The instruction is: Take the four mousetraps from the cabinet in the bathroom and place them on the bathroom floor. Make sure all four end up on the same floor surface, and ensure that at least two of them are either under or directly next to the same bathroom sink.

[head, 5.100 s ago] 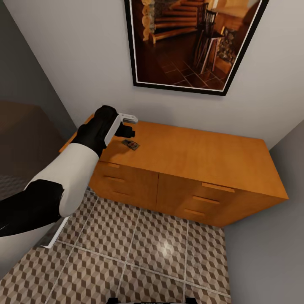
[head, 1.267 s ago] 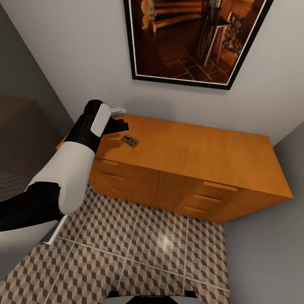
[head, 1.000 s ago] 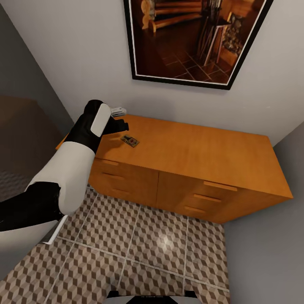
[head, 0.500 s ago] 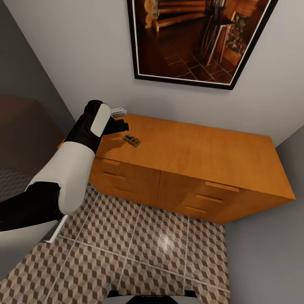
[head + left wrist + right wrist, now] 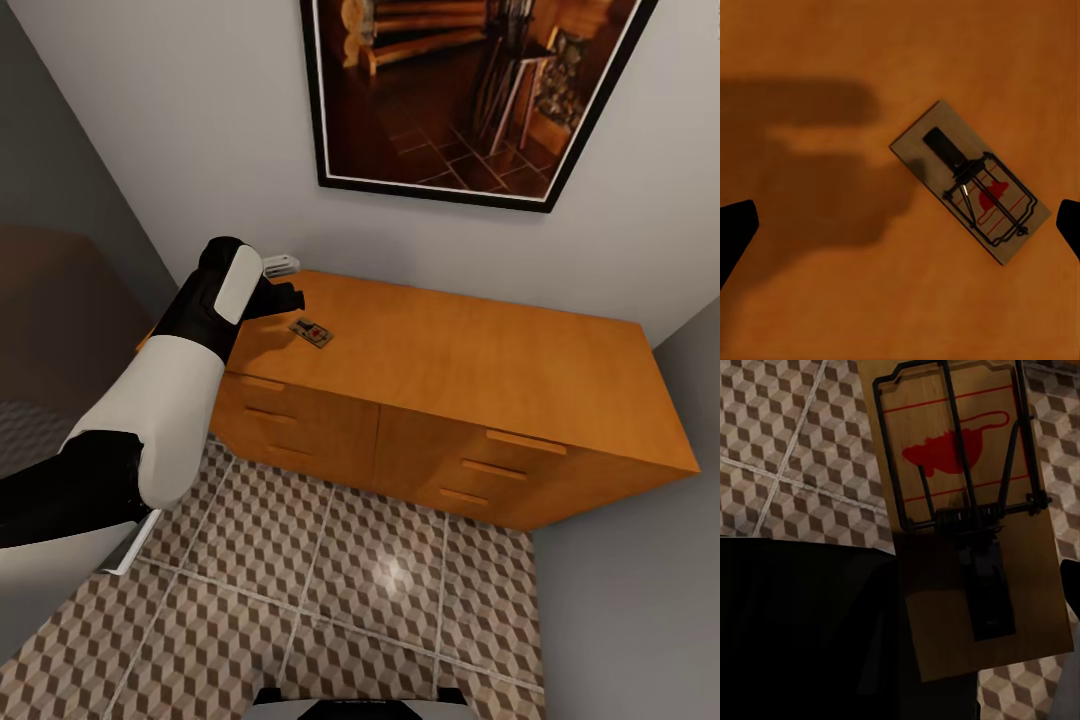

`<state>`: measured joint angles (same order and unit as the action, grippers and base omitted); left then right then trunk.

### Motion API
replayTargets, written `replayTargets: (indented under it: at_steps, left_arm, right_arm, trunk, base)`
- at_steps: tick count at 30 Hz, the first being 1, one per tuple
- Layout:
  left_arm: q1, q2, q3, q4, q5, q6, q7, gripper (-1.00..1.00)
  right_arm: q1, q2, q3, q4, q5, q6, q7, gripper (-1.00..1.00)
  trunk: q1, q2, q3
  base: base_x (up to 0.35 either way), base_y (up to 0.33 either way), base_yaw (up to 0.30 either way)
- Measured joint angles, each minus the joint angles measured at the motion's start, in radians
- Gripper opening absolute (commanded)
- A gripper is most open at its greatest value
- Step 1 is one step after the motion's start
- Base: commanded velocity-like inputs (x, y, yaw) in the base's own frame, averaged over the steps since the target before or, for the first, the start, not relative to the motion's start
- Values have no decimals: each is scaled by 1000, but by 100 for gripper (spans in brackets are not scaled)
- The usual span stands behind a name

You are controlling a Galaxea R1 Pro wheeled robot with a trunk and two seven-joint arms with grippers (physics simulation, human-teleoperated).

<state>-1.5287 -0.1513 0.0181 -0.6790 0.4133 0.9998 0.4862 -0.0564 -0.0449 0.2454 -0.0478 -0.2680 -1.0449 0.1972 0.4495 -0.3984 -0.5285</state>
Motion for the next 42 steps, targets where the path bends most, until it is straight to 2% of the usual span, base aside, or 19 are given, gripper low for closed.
replayTargets:
  at_steps: [11,42]
  left_arm:
    - [0,0,0,0,0,0,0,100]
    - [0,0,-1,8,0,0,0,100]
  right_arm:
    - [0,0,0,0,0,0,0,-100]
    - [0,0,-1,0,0,0,0,-100]
  trunk:
    - [0,0,-1]
    - [0,0,-2]
  base:
    - [0,-77,19]
    - [0,-2,5]
